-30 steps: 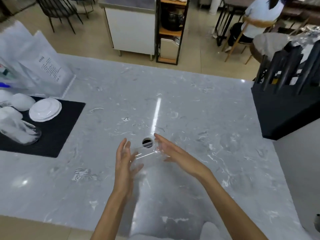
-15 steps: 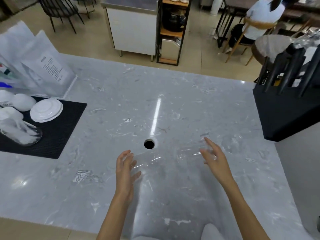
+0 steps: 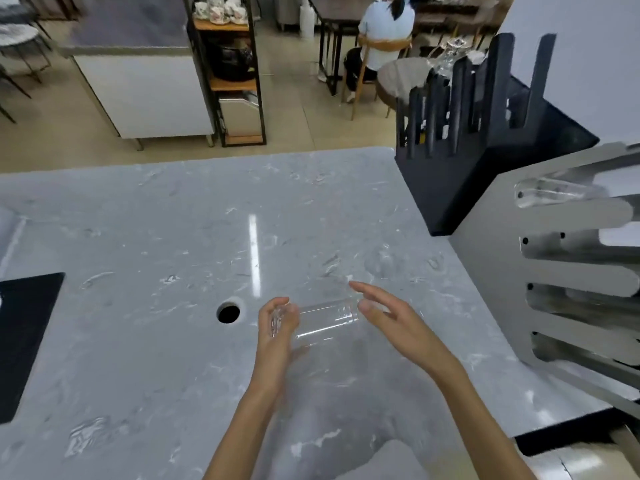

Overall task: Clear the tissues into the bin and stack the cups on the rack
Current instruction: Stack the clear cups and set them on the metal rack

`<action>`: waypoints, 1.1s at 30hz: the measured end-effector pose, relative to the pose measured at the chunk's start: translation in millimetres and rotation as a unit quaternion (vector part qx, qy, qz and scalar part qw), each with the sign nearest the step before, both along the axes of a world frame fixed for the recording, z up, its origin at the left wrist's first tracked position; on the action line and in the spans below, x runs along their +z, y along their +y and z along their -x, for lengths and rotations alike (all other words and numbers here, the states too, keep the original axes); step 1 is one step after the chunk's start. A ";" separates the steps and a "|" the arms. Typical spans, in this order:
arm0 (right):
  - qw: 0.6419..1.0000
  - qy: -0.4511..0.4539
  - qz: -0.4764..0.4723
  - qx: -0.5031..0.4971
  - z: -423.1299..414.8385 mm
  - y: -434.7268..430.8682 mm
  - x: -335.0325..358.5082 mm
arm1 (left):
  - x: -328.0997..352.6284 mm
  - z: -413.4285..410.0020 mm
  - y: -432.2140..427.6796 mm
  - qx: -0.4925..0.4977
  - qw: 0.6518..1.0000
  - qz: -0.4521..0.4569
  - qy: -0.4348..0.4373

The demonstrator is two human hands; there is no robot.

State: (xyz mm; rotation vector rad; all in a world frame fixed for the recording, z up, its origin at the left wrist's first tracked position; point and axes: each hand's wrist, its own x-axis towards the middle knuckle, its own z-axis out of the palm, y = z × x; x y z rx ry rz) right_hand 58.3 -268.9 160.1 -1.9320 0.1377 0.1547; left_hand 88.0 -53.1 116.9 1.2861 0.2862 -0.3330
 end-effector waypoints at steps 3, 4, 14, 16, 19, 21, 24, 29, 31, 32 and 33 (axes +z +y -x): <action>0.947 -0.002 0.311 -0.077 -15.2 -47.9 -25.5 | -0.5 -0.5 -2.5 0.008 1.000 0.004 0.007; 0.912 0.059 0.396 -0.093 -16.5 -60.4 -37.6 | -1.6 -0.1 -2.8 0.013 1.000 0.006 0.010; 0.968 0.054 -0.013 -0.246 28.2 -83.6 -60.0 | -11.6 4.6 12.5 0.028 0.999 -0.039 0.012; 0.963 0.048 -0.133 -0.228 33.4 -75.0 -43.2 | -12.0 3.3 10.5 0.010 0.998 -0.059 -0.008; 0.979 0.031 -0.149 -0.137 31.6 -38.4 -27.2 | -8.6 3.4 -5.9 -0.062 0.997 -0.051 -0.019; 0.989 0.028 -0.119 -0.084 23.9 -5.2 -23.2 | -7.8 5.2 -18.5 -0.102 0.994 -0.030 -0.014; 0.995 0.057 -0.084 -0.008 5.1 17.5 -13.6 | -10.5 -3.8 -16.1 -0.085 0.996 -0.008 0.000; 0.999 0.044 0.022 -0.003 -55.9 -13.1 -3.8 | -18.3 -30.1 14.3 -0.041 0.999 0.014 0.024; 0.983 0.004 0.173 -0.055 -94.7 -37.4 -15.2 | -20.7 -35.0 20.4 -0.025 0.999 0.016 0.038; 0.967 0.026 0.245 -0.063 -114.1 -49.9 -22.7 | -22.5 -36.9 23.7 -0.017 0.999 0.016 0.046; 0.948 0.070 0.303 -0.066 -131.0 -60.6 -31.9 | -24.7 -38.8 26.9 -0.010 0.998 0.014 0.054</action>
